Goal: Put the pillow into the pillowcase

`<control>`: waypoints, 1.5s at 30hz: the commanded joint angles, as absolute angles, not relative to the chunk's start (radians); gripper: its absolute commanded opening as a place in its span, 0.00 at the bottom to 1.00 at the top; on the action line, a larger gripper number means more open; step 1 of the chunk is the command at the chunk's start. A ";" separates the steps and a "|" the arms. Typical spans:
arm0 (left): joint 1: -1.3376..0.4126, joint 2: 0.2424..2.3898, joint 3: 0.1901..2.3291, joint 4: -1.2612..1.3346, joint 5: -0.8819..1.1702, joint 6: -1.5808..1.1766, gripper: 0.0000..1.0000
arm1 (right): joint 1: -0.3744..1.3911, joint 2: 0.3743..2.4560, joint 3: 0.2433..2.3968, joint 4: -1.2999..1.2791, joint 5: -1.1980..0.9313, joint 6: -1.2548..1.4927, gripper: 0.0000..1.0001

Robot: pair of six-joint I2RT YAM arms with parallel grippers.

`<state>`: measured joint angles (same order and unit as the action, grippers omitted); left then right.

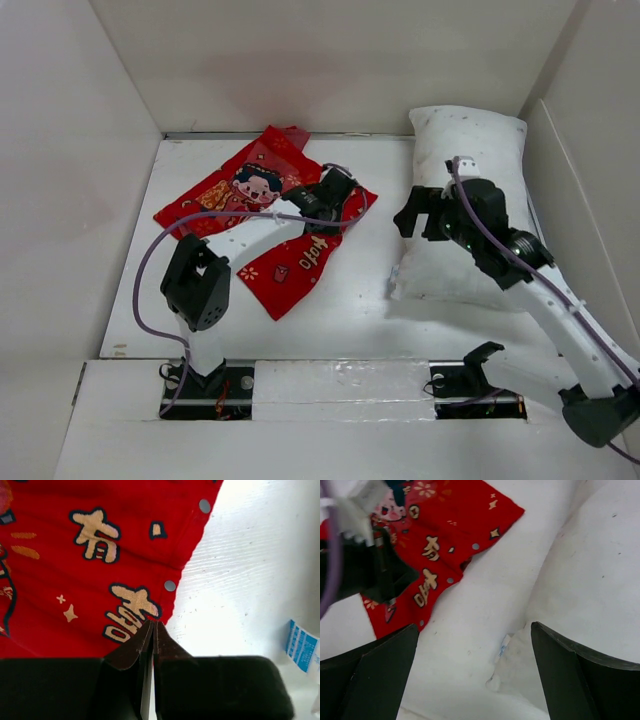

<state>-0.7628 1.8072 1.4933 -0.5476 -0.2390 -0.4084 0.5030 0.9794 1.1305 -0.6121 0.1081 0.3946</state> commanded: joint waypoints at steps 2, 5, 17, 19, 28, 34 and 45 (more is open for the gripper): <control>-0.744 1.749 1.528 -0.552 -0.241 -0.407 0.00 | 0.434 1.066 1.205 -0.489 0.181 0.417 0.99; -0.720 1.740 1.528 -0.537 -0.166 -0.402 0.00 | 0.316 1.169 1.302 -0.509 0.111 0.443 0.99; -0.807 1.770 1.378 -0.558 -0.166 -0.393 0.53 | 0.239 1.204 1.235 -0.463 0.012 0.453 0.99; -0.818 1.784 1.378 -0.558 -0.199 -0.405 0.54 | 0.239 1.204 1.235 -0.463 -0.008 0.443 0.99; -0.818 1.884 1.400 -0.577 -0.302 -0.431 0.57 | 0.239 1.222 1.226 -0.445 -0.054 0.433 0.99; -0.818 1.940 1.442 -0.600 -0.357 -0.463 0.53 | 0.239 1.223 1.226 -0.445 -0.063 0.423 0.99; -0.818 1.919 1.460 -0.609 -0.368 -0.463 0.13 | 0.239 1.250 1.226 -0.436 -0.081 0.423 0.99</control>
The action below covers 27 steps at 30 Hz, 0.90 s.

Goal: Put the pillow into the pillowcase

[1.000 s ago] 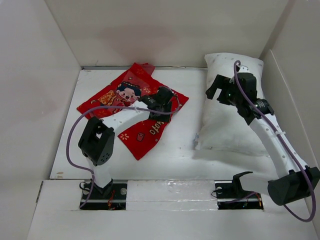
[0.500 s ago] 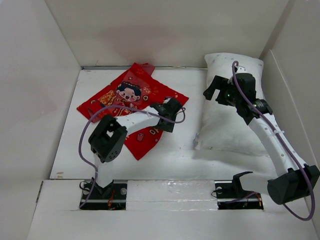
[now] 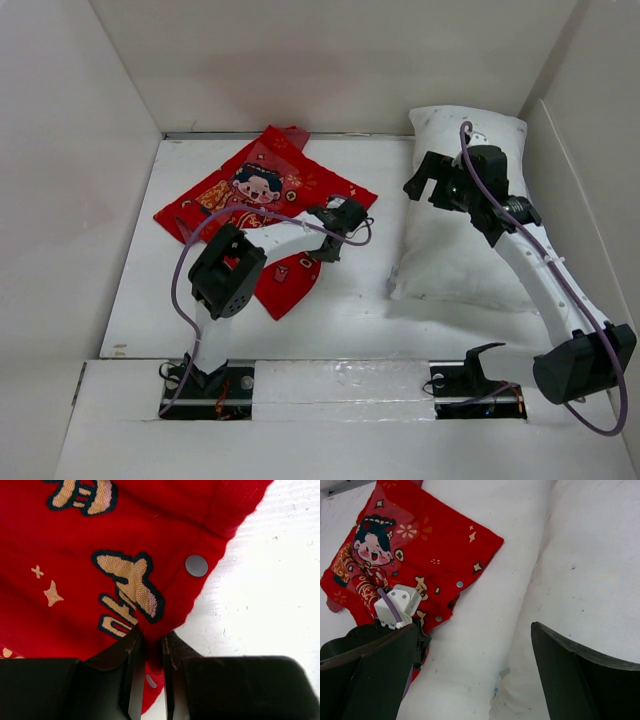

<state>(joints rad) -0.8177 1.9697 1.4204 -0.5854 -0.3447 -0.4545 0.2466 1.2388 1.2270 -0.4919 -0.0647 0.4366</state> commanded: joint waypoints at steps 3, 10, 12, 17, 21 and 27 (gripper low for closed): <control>-0.818 1.919 1.460 -0.618 -0.368 -0.463 0.12 | 0.239 1.250 1.226 -0.436 -0.081 0.423 0.99; -0.818 1.901 1.470 -0.618 -0.359 -0.454 0.12 | 0.239 1.250 1.235 -0.436 -0.081 0.414 0.99; -0.818 1.901 1.470 -0.618 -0.359 -0.454 0.14 | 0.248 1.250 1.235 -0.436 -0.091 0.414 0.99; -0.818 1.891 1.479 -0.618 -0.338 -0.454 0.19 | 0.249 1.259 1.235 -0.436 -0.091 0.414 0.99; -0.818 1.872 1.479 -0.618 -0.337 -0.445 0.16 | 0.249 1.259 1.235 -0.436 -0.091 0.414 0.99; -0.818 1.862 1.488 -0.627 -0.337 -0.445 0.12 | 0.258 1.269 1.244 -0.436 -0.091 0.414 0.99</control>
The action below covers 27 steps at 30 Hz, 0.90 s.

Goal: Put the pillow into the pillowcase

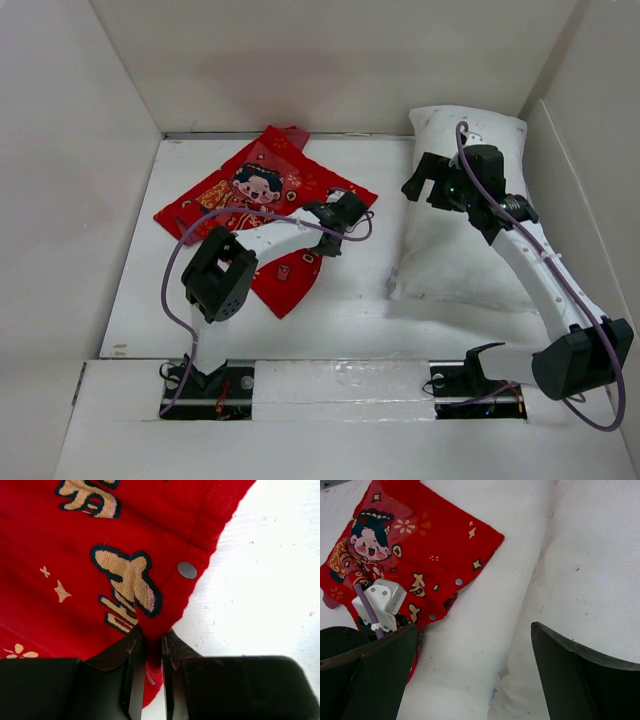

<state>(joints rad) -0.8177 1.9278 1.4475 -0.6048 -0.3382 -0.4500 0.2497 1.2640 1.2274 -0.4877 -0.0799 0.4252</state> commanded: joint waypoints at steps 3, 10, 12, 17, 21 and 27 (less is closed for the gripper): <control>-0.818 1.862 1.488 -0.627 -0.337 -0.445 0.20 | 0.258 1.269 1.244 -0.436 -0.091 0.414 0.99; -0.818 1.871 1.488 -0.618 -0.319 -0.436 0.18 | 0.258 1.278 1.253 -0.436 -0.091 0.405 0.99; -0.818 1.871 1.479 -0.607 -0.319 -0.436 0.13 | 0.258 1.278 1.253 -0.436 -0.091 0.405 0.99; -0.818 1.881 1.479 -0.607 -0.319 -0.436 0.11 | 0.258 1.278 1.253 -0.436 -0.091 0.405 0.99; -0.818 1.870 1.479 -0.607 -0.330 -0.436 0.04 | 0.267 1.278 1.253 -0.436 -0.091 0.405 0.99; -0.818 1.809 1.519 -0.644 -0.356 -0.445 0.02 | 0.267 1.287 1.253 -0.426 -0.101 0.405 0.99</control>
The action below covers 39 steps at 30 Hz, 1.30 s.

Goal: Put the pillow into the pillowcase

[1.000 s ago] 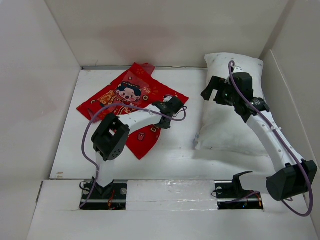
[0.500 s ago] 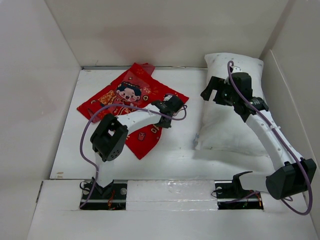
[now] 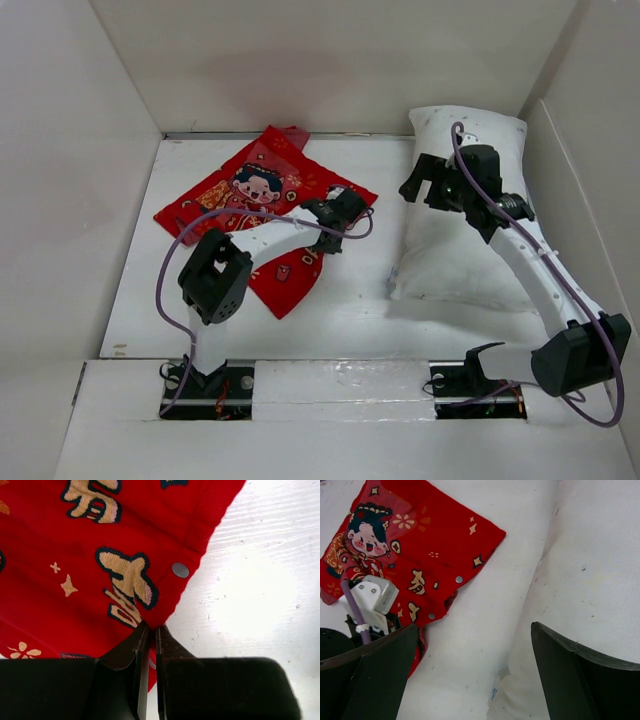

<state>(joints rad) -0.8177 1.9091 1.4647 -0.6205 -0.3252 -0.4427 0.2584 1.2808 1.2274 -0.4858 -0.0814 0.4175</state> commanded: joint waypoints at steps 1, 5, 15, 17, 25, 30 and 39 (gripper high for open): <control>-0.808 1.796 1.519 -0.644 -0.336 -0.436 0.02 | 0.267 1.296 1.253 -0.416 -0.101 0.414 0.99; -0.779 1.744 1.519 -0.608 -0.265 -0.426 0.00 | 0.278 1.325 1.273 -0.405 -0.068 0.434 0.99; -0.713 1.692 1.589 -0.598 -0.219 -0.405 0.00 | 0.170 1.645 1.704 -0.632 0.345 0.446 0.99; -0.704 1.681 1.630 -0.620 -0.219 -0.405 0.00 | 0.138 1.734 1.796 -0.716 0.397 0.456 0.99; -0.646 1.545 1.614 -0.585 -0.086 -0.405 0.00 | 0.115 2.123 2.058 -0.822 0.393 0.465 0.99; -0.568 1.525 1.603 -0.584 0.006 -0.405 0.00 | 0.086 2.198 1.991 -0.738 0.243 0.477 0.56; -0.568 1.583 1.640 -0.551 0.104 -0.414 0.00 | 0.097 1.762 1.518 -0.536 0.163 0.549 0.00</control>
